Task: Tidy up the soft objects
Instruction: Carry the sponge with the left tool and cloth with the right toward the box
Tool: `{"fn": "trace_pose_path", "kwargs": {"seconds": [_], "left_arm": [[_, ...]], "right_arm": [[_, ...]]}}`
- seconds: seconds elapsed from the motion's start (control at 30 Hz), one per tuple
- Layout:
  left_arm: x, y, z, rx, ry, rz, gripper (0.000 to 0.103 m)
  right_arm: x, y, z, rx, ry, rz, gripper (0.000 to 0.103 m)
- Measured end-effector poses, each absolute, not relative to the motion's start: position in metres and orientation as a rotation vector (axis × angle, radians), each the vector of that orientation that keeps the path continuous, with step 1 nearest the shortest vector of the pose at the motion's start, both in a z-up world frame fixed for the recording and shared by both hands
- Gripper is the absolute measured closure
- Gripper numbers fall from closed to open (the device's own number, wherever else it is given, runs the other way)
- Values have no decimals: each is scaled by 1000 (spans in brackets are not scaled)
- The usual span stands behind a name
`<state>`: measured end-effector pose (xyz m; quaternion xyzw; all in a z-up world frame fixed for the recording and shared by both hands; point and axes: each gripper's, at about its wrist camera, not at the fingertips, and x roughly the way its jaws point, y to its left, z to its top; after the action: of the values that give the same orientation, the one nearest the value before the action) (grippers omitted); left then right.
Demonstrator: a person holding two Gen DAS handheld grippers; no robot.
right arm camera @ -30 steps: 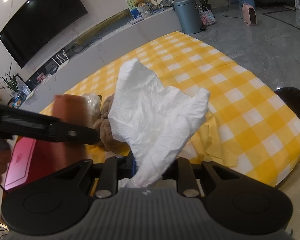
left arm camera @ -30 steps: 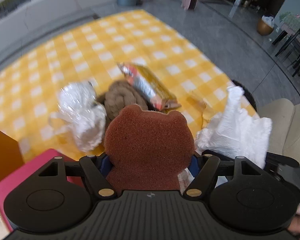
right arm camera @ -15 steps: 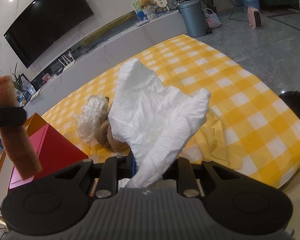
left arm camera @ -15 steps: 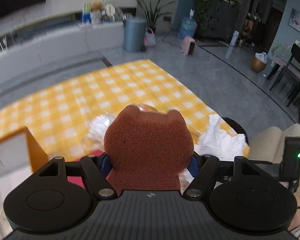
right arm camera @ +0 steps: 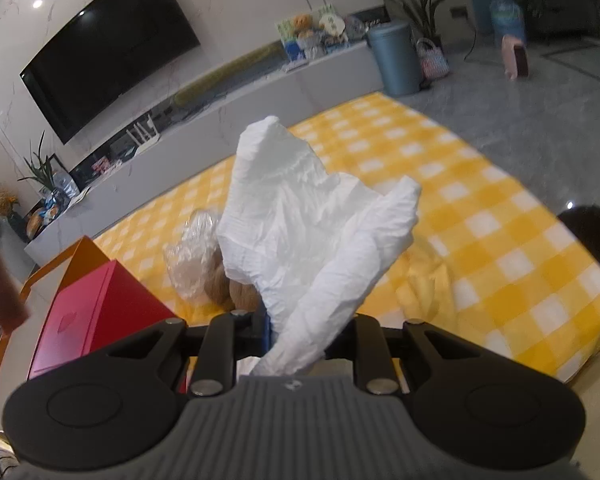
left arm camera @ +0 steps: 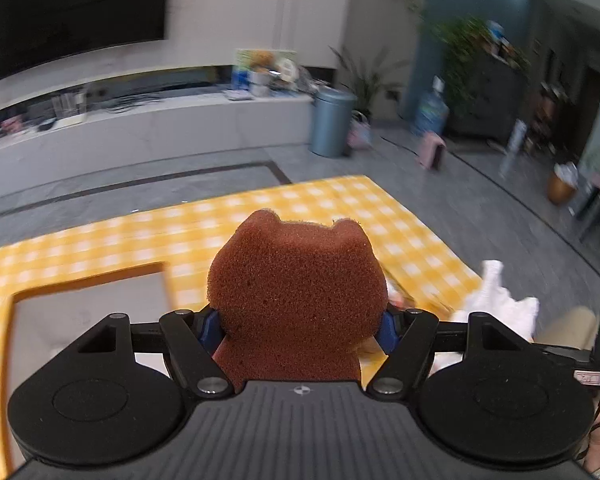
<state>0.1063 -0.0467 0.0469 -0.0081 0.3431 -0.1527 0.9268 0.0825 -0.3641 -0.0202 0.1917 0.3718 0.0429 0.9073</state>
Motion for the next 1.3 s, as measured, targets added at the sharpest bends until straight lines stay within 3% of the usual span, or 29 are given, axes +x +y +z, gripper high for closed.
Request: {"fn": "trace_pose_path", "kwargs": {"seconds": [0.43, 0.77, 0.97, 1.3], "left_arm": [[66, 74, 34, -320, 645, -180, 21], [59, 137, 18, -415, 674, -165, 21], [46, 163, 7, -471, 654, -141, 21], [42, 182, -8, -504, 663, -157, 21]], "right_arm": [[54, -336, 45, 323, 607, 87, 83], [33, -236, 108, 229, 486, 323, 83], [39, -153, 106, 129, 552, 517, 83], [83, -51, 49, -153, 793, 592, 84]]}}
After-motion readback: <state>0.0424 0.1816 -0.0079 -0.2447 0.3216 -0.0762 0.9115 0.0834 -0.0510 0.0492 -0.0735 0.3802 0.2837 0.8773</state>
